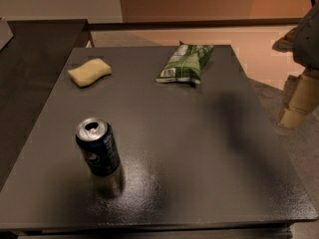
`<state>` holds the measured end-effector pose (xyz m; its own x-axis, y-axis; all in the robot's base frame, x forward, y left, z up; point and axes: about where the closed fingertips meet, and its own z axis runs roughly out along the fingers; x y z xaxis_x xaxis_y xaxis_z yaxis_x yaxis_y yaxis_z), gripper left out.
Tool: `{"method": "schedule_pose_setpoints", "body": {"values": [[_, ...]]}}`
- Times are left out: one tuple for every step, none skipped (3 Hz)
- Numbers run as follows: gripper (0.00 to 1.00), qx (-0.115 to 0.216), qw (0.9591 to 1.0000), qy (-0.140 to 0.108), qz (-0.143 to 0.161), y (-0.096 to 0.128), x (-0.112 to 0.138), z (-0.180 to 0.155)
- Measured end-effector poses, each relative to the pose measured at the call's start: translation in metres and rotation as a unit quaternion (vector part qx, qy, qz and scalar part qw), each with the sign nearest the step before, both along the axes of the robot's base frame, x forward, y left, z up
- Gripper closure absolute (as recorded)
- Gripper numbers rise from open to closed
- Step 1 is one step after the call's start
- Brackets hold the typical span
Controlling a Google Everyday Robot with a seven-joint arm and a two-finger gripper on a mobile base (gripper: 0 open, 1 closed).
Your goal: Pick sponge
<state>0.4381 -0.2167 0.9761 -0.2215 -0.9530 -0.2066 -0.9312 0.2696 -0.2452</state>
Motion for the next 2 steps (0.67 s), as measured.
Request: {"method": "schedule_pose_setpoints", "body": {"values": [[0.00,0.000,1.0000,0.000,0.000,0.0000,0.0000,0.0000],[0.00,0.011,0.9999,-0.006,0.006,0.0039,0.0030,0.0051]]}}
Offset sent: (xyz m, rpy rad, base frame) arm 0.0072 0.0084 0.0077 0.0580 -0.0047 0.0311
